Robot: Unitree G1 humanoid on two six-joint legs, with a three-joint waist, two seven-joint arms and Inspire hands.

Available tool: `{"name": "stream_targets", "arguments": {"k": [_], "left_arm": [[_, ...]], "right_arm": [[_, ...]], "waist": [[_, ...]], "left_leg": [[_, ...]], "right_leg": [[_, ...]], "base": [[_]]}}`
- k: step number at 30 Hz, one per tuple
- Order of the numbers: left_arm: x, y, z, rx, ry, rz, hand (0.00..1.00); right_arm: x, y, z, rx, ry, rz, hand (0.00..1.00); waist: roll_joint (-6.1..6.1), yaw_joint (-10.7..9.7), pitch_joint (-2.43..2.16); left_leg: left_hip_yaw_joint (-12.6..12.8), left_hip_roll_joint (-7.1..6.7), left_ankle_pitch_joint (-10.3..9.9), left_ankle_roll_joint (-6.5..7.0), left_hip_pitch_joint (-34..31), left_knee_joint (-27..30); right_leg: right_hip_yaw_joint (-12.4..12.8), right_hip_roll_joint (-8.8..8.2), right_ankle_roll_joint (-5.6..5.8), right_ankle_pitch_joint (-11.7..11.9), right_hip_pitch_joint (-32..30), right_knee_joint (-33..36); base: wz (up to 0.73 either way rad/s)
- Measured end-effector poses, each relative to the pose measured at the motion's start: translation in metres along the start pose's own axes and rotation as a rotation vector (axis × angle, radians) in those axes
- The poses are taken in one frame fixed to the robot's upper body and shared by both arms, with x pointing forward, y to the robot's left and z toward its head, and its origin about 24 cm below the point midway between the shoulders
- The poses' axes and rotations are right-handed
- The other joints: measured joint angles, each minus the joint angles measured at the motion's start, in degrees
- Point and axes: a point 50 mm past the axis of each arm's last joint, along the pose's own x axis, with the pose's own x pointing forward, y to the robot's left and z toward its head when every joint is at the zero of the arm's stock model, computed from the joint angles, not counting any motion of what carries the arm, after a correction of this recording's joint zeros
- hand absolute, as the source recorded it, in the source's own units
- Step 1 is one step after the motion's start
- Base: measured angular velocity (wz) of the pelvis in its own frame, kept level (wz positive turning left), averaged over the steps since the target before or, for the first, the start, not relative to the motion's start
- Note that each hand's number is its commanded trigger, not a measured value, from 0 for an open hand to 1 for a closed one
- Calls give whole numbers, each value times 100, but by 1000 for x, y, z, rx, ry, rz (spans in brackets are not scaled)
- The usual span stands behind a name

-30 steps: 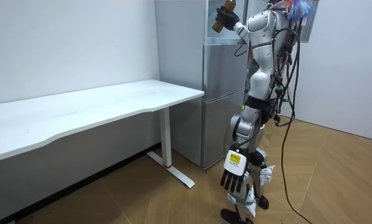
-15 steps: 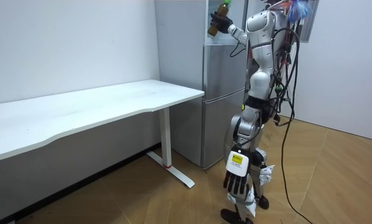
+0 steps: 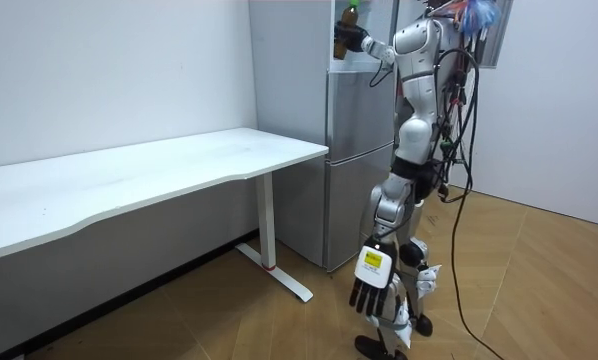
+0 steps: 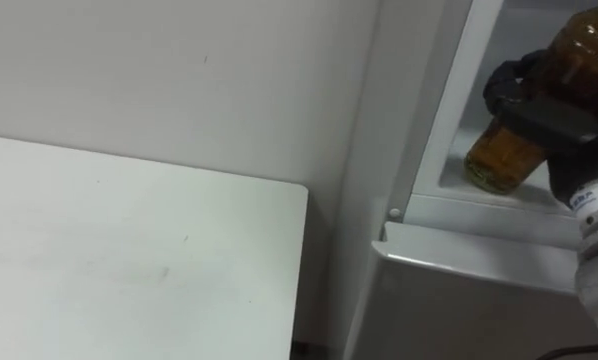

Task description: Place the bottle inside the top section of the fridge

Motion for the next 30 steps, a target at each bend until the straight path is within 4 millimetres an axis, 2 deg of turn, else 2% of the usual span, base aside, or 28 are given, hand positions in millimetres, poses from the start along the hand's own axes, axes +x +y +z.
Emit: {"name": "stream_targets", "arguments": {"k": [6, 9, 14, 16, 20, 25, 30], "left_arm": [[0, 3, 4, -7, -23, 13, 0], [-1, 3, 2, -5, -11, 13, 0], [-1, 3, -3, -1, 11, 13, 0], [-1, 4, -2, -1, 7, 15, 0], [-1, 5, 1, -1, 0, 19, 0], [-1, 10, 3, 1, -7, 33, 0], [-1, 11, 2, 3, 0, 35, 0]], "right_arm": [[17, -11, 2, -13, 23, -63, 100], [19, -15, 5, -34, 22, -75, 100], [26, -19, 5, -52, 47, -75, 100], [29, -25, 4, -66, 68, -76, 100], [36, -25, 3, -86, 96, -71, 100], [46, -29, 1, -92, 155, -94, 100], [49, -28, -2, -96, 186, -90, 100]], "waist": [[36, -28, 19], [73, -55, 15], [67, -156, 12], [40, -189, 4], [0, -231, 4], [-91, -225, -19], [-121, -196, -34]], "left_leg": [[-16, 5, 0, 0, -13, 16], [-18, 6, 1, -2, -17, 6], [-32, 3, 1, -2, -25, 4], [-34, 0, 1, -2, -45, 6], [-35, 1, 1, -2, -48, -4], [-82, -4, 1, -2, -29, -17], [-92, -10, 2, -1, -37, 13]], "right_leg": [[-102, -6, 0, 0, 4, -2], [-80, -2, 3, -2, -2, -2], [-79, -3, 6, -4, -3, -2], [-79, -2, 6, -4, -2, 0], [-105, -2, 8, -5, -3, 0], [-108, 0, 8, -5, -6, 0], [-70, 0, 8, -6, -4, 2]], "base": [[0], [0], [1], [5], [0], [1], [3]]}}
